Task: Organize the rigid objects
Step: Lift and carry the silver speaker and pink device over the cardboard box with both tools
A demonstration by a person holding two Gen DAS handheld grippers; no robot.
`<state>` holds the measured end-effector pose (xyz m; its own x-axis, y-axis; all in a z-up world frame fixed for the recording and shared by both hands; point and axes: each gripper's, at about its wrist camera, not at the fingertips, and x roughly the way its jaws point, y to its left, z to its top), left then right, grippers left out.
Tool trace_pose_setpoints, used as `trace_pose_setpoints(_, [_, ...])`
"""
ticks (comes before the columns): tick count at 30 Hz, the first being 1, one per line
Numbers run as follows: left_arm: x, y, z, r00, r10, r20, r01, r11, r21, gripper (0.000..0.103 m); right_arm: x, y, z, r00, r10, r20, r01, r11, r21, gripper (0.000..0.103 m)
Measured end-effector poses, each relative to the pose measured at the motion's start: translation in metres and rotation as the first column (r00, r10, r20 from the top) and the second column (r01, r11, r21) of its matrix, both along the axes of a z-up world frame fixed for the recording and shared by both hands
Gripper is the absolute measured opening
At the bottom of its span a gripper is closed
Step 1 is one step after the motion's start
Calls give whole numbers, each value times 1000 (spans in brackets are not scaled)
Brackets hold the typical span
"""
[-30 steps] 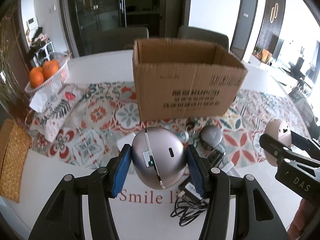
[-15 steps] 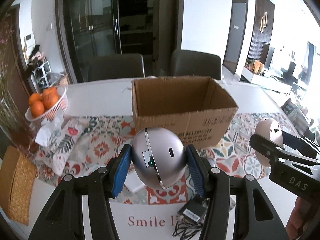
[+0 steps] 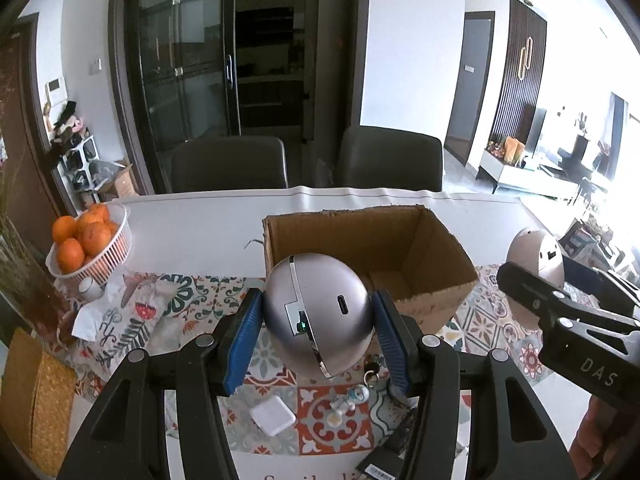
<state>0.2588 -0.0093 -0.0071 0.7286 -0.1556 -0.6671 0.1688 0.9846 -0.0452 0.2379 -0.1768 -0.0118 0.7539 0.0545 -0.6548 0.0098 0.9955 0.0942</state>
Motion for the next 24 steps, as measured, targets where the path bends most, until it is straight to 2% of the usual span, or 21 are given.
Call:
trace_pose_setpoints(8, [32, -3, 8, 1000, -8, -13, 8, 1000, 10, 55, 31, 0, 11, 1000, 22, 9, -22, 1000, -22, 75])
trace_pose_setpoints(24, [89, -10, -14, 994, 10, -107, -7, 1000, 29, 55, 98, -10, -11, 994, 61, -87, -62, 998, -3, 75])
